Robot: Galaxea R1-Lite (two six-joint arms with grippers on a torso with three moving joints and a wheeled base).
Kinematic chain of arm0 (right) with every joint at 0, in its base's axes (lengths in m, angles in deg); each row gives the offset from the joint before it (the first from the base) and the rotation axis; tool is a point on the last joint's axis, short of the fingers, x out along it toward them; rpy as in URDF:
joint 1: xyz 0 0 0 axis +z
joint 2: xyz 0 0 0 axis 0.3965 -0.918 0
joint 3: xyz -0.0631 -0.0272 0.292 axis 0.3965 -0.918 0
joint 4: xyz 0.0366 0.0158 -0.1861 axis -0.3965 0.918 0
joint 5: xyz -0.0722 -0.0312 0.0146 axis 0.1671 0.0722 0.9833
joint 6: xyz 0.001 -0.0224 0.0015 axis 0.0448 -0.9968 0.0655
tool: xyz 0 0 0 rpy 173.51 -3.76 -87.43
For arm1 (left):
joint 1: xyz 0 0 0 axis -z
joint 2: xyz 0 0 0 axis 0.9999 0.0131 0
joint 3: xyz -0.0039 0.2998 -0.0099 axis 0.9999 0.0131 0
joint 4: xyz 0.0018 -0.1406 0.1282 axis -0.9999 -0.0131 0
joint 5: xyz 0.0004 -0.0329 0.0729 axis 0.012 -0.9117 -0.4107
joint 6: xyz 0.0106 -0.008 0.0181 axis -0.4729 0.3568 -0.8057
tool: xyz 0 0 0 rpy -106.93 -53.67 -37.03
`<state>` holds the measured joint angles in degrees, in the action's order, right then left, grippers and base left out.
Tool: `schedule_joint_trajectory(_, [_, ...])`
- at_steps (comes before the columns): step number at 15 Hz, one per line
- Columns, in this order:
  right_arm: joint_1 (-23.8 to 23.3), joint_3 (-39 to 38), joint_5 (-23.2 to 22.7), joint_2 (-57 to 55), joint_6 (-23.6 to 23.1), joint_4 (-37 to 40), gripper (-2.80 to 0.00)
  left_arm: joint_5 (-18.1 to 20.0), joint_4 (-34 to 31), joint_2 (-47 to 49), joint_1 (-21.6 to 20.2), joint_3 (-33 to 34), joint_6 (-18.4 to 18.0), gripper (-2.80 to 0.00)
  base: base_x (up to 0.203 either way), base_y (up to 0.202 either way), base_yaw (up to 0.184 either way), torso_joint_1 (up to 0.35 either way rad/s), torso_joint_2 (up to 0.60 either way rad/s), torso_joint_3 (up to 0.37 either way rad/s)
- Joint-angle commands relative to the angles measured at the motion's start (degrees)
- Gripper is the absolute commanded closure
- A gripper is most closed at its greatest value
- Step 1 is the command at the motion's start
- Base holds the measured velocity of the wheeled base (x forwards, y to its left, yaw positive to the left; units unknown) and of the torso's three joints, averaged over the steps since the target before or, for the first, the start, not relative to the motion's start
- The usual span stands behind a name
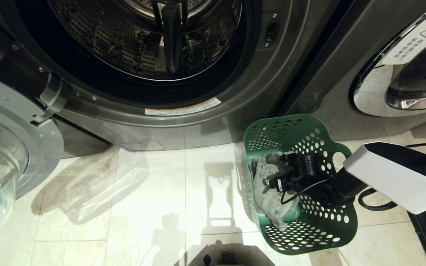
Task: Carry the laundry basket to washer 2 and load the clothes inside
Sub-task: Place the clothes into the washing machine
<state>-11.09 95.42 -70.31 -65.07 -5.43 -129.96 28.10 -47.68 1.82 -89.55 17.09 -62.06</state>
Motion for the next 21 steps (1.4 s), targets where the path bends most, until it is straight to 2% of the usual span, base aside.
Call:
schedule_joint_trajectory(1, [0.9,3.7,1.5,-2.6,-0.1,-0.2,-2.8,0.0,0.0,0.0,0.0,0.1,0.0,0.0,0.0,0.0,0.0,0.0,0.0,0.0])
schedule_joint_trajectory(5, [2.4,10.9,2.9,-6.0,-0.1,-0.1,-2.8,0.0,0.0,0.0,0.0,0.1,0.0,0.0,0.0,0.0,0.0,0.0,0.0,0.0])
schedule_joint_trajectory(9, [3.3,12.7,3.6,-7.1,-0.6,0.0,-2.8,0.0,0.0,0.0,0.0,0.1,0.0,0.0,0.0,0.0,0.0,0.0,0.0,0.0])
schedule_joint_trajectory(11, [3.6,13.8,5.7,-8.0,-2.5,0.0,-2.8,0.0,0.0,0.0,0.0,0.1,0.0,0.0,0.0,0.0,0.0,0.0,0.0,0.0])
schedule_joint_trajectory(17, [4.8,17.1,6.2,-10.0,-6.6,0.1,-2.8,0.0,0.0,0.0,0.0,0.1,0.0,0.0,0.0,0.0,0.0,0.0,0.0,0.0])
schedule_joint_trajectory(21, [4.8,17.4,10.8,-11.0,-12.1,0.0,-2.8,0.0,0.0,0.0,0.0,0.1,0.0,0.0,0.0,0.0,0.0,0.0,0.0,0.0])
